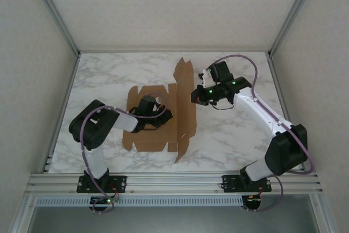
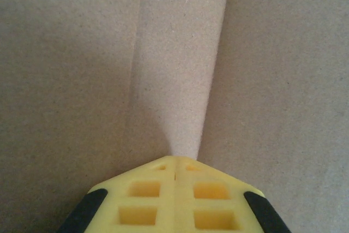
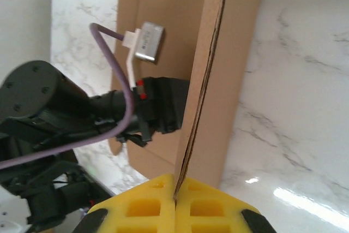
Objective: Fold the paper box
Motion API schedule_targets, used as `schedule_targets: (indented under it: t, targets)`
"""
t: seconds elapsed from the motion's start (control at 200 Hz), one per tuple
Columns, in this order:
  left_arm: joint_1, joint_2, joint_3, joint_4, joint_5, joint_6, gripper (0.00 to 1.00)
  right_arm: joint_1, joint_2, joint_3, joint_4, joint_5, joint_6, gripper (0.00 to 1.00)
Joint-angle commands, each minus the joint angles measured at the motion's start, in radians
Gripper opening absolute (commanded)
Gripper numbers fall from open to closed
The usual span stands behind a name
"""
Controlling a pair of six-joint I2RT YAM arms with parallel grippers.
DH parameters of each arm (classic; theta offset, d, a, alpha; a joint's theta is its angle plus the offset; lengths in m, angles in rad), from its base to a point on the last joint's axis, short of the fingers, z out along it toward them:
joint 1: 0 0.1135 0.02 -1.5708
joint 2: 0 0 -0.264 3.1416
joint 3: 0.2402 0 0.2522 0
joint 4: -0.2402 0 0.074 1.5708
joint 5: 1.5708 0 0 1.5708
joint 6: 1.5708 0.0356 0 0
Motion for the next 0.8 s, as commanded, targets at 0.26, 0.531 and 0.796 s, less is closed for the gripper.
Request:
schedule_targets:
  t: [0.26, 0.531, 0.796]
  targets:
    - [0.018, 0.029, -0.016, -0.008, -0.001, -0.020, 0.00, 0.199, 0.264, 0.366, -0.270, 0.366, -0.054, 0.12]
    - [0.018, 0.047, -0.020, 0.019, -0.001, -0.041, 0.00, 0.355, 0.401, 0.557, -0.401, 0.581, -0.092, 0.12]
    - [0.024, 0.047, -0.041, 0.040, -0.002, -0.054, 0.00, 0.378, 0.399, 0.508, -0.293, 0.471, -0.031, 0.11]
